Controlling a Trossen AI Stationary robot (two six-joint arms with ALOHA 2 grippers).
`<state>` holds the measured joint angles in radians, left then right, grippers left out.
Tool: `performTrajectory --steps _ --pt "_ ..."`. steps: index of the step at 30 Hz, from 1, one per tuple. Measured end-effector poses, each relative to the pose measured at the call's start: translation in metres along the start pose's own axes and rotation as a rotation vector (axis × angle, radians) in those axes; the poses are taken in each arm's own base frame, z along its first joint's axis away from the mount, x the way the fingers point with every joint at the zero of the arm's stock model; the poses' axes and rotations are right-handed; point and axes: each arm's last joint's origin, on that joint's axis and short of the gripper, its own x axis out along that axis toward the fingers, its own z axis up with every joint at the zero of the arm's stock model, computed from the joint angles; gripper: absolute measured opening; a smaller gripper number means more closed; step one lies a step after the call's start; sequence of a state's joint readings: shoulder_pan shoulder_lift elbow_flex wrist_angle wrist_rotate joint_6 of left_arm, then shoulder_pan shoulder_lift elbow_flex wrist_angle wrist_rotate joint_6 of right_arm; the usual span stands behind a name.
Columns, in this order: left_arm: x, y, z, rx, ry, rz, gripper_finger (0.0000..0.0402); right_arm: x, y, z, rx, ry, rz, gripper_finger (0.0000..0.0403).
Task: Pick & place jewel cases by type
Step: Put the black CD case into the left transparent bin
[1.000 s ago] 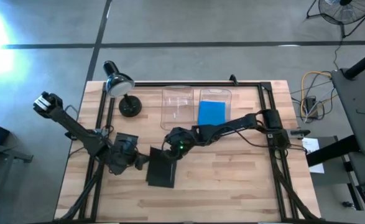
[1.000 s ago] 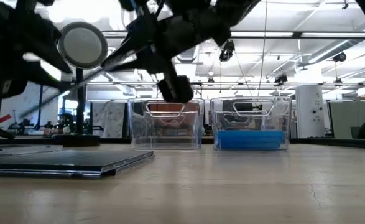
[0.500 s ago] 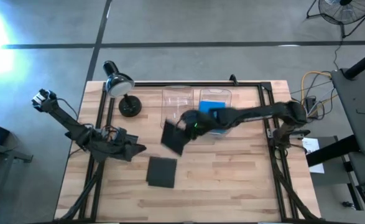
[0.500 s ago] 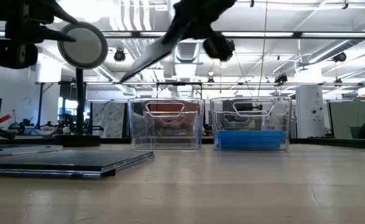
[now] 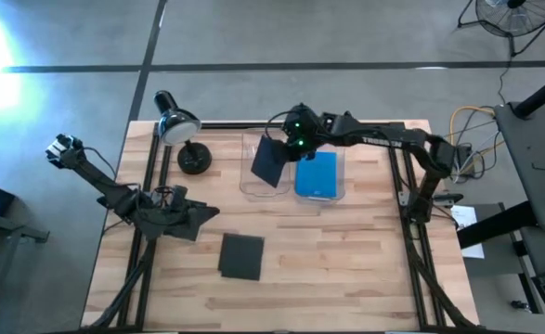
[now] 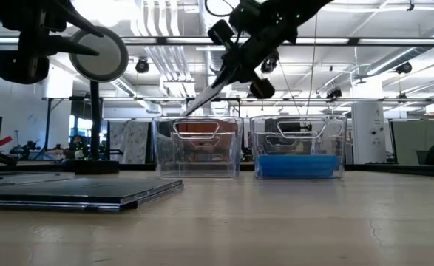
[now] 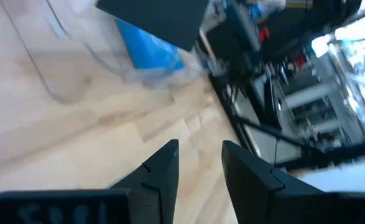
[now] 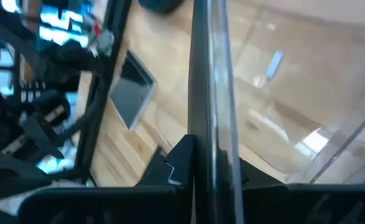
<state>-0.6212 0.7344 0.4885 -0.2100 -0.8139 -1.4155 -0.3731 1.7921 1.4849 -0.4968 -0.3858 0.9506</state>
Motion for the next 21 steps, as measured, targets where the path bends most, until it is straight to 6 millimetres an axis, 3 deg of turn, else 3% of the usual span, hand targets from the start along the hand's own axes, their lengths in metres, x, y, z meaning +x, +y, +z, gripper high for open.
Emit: performTrajectory --steps 6,11,16,21 --pt "0.001 0.000 0.001 -0.019 -0.018 0.007 0.0104 0.033 -0.020 0.008 -0.023 0.114 0.024 0.0018" --pt "0.003 0.001 0.002 -0.056 -0.118 0.029 0.0104 0.050 -0.032 0.029 -0.062 0.118 0.016 0.0035" --pt "0.010 0.004 -0.004 -0.095 -0.138 0.060 0.0104 0.052 -0.032 0.050 -0.103 0.094 0.012 0.0087" --pt "0.020 0.008 -0.016 -0.135 -0.138 0.097 0.0104 0.042 -0.028 0.056 -0.159 0.121 -0.045 0.0130"
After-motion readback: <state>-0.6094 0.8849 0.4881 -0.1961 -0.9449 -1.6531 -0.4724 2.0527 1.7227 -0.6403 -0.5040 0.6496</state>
